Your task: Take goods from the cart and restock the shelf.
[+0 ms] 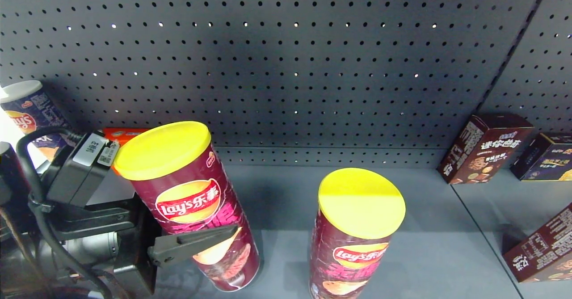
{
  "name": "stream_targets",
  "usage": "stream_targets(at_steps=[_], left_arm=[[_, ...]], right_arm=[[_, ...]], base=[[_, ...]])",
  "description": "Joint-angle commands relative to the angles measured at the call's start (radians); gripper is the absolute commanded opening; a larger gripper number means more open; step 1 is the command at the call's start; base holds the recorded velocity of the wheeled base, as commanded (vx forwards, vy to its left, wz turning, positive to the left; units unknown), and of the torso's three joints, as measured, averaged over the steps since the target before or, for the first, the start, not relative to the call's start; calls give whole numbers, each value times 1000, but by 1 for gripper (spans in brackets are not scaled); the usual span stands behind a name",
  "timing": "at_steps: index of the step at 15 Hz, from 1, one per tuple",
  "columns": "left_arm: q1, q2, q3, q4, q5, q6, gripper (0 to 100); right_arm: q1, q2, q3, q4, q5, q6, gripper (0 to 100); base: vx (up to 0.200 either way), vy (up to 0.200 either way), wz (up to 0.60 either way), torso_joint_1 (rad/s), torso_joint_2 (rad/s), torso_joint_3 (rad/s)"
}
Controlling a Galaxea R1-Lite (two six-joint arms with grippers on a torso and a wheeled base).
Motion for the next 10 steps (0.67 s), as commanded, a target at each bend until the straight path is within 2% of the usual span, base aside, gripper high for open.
stream_targets(at_steps=[1,3,4,10], left_arm=[[-1,-1,0,0,0,1,0],[-2,-1,0,0,0,1,0],[-2,-2,1,0,0,1,0],[-2,-28,55,-1,0,1,0]], right_arm=[[53,-11,0,-2,30,-39,100],[255,-63,-1,0,65,-16,100],[303,-96,-1,2,62,1,100],[324,-169,-7,21,69,42,100]], base=[[0,0,0,0,0,0],[0,0,0,0,0,0],[0,0,0,0,0,0],[0,0,0,0,0,0]])
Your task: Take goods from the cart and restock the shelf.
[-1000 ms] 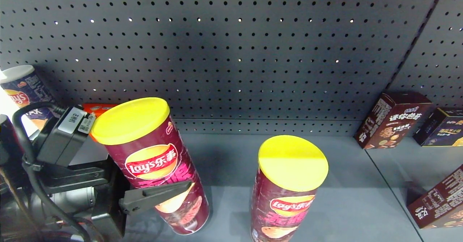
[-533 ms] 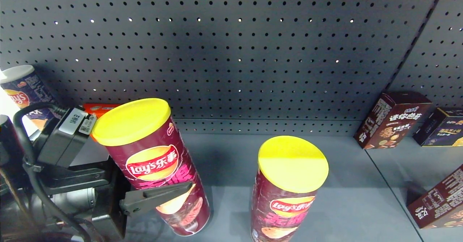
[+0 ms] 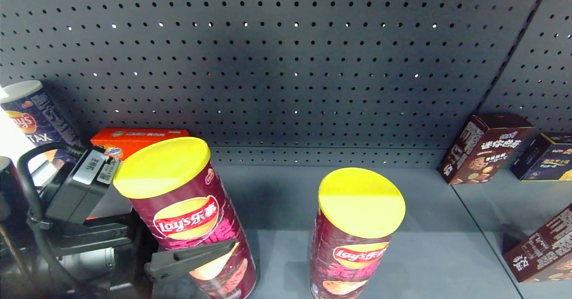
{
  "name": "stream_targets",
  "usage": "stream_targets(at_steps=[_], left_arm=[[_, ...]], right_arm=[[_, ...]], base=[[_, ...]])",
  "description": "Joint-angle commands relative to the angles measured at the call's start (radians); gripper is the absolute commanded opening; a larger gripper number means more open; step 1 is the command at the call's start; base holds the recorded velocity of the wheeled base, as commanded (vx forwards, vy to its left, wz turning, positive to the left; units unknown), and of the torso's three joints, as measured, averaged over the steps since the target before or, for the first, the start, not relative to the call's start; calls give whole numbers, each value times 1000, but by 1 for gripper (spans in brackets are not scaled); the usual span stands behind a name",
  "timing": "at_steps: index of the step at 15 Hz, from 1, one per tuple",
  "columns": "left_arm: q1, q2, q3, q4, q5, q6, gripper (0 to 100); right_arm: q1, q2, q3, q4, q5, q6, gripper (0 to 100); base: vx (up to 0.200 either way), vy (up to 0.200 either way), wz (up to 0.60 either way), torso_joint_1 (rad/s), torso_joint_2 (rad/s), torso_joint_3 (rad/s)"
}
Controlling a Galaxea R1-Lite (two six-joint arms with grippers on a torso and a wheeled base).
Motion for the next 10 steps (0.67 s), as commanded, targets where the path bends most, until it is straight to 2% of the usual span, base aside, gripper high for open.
stream_targets(at_steps=[1,4,6,7,8,9,10], left_arm=[[0,-11,3,-2,0,0,0],[0,-11,1,-2,0,0,0],[0,-11,1,-2,-2,0,0],[0,-11,1,-2,0,0,0],[0,-11,3,-2,0,0,0],[0,-11,3,-2,0,0,0],[0,-9,-2,-2,0,0,0]], right_arm=[[18,-20,-1,0,3,7,100],[24,-20,-1,3,-8,45,100],[-125,-20,-1,3,-19,97,100],[-152,-20,-1,3,-19,105,100],[-283,-11,-1,2,-22,111,100],[-287,-8,-1,2,-23,111,100],[-445,40,-1,2,-23,111,100]], base=[[0,0,0,0,0,0],[0,0,0,0,0,0],[0,0,0,0,0,0],[0,0,0,0,0,0],[0,0,0,0,0,0],[0,0,0,0,0,0],[0,0,0,0,0,0]])
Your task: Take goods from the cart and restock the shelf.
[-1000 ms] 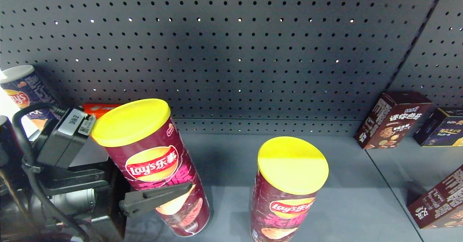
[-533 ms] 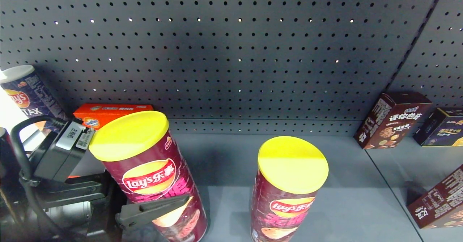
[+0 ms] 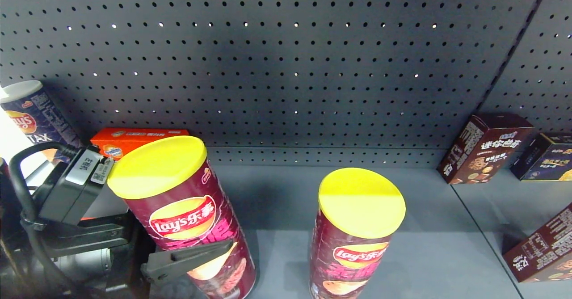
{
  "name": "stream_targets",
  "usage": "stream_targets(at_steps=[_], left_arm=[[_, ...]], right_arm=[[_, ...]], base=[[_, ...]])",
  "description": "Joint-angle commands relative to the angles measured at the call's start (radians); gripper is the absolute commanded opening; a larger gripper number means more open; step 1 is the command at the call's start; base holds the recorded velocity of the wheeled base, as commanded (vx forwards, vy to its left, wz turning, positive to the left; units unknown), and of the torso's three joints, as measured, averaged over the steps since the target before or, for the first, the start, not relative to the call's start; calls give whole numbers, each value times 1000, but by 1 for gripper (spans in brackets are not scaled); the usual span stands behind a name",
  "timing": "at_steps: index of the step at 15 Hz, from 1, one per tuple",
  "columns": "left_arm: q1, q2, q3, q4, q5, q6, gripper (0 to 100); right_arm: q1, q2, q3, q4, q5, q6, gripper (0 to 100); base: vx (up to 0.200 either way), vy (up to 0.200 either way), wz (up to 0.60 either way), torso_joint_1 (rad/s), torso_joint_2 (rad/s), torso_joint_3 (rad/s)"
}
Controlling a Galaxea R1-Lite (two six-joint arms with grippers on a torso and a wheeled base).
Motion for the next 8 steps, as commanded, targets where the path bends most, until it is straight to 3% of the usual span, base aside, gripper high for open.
stream_targets(at_steps=[1,2,5,8], left_arm=[[0,0,-3,-1,0,0,0],[0,0,-3,-1,0,1,0],[0,-2,1,-1,0,1,0],[0,0,1,-1,0,1,0]], right_arm=[[-268,55,0,-1,-2,5,100],[-353,53,1,-4,-4,5,100],[-349,55,3,-5,-109,-12,100],[-384,167,3,-10,-106,30,100]], base=[[0,0,0,0,0,0],[0,0,0,0,0,0],[0,0,0,0,0,0],[0,0,0,0,0,0]])
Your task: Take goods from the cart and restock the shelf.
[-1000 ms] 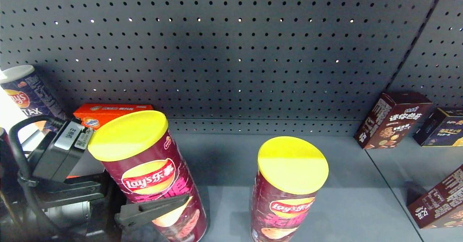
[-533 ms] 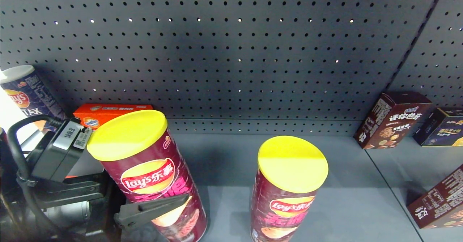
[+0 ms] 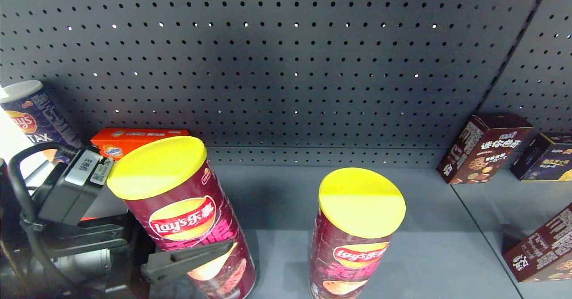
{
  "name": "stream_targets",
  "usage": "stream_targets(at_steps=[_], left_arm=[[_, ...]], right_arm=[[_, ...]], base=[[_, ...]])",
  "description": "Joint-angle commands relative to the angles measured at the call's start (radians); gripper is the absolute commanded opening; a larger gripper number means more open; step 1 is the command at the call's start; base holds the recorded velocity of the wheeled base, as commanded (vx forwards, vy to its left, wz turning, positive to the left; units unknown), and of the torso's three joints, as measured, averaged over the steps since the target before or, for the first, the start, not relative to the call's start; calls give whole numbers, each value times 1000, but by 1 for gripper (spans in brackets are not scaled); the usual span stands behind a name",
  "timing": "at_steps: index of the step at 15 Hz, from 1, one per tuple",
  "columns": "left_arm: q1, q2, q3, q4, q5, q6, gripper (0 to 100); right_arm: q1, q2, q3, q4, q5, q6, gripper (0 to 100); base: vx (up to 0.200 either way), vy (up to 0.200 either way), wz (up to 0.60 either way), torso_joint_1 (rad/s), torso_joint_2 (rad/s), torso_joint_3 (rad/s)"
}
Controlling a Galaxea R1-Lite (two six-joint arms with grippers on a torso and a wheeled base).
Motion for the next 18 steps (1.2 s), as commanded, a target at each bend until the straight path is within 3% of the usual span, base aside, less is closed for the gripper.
stream_targets(at_steps=[1,3,7,8,11,18], left_arm=[[1,1,0,-1,0,0,0],[1,1,1,-1,0,0,0],[1,-10,32,-1,0,0,0],[1,-10,32,-1,0,0,0],[2,-9,34,-1,0,0,0],[2,-9,29,-1,0,0,0]], right_arm=[[-29,140,0,-2,2,17,100],[-39,163,0,1,7,-17,100],[-276,58,-1,3,50,-31,100],[-295,10,-1,4,74,-32,100],[-266,-94,0,-3,80,-40,100],[-266,-94,2,-5,86,-20,100]], base=[[0,0,0,0,0,0],[0,0,0,0,0,0],[0,0,0,0,0,0],[0,0,0,0,0,0],[0,0,0,0,0,0],[0,0,0,0,0,0]])
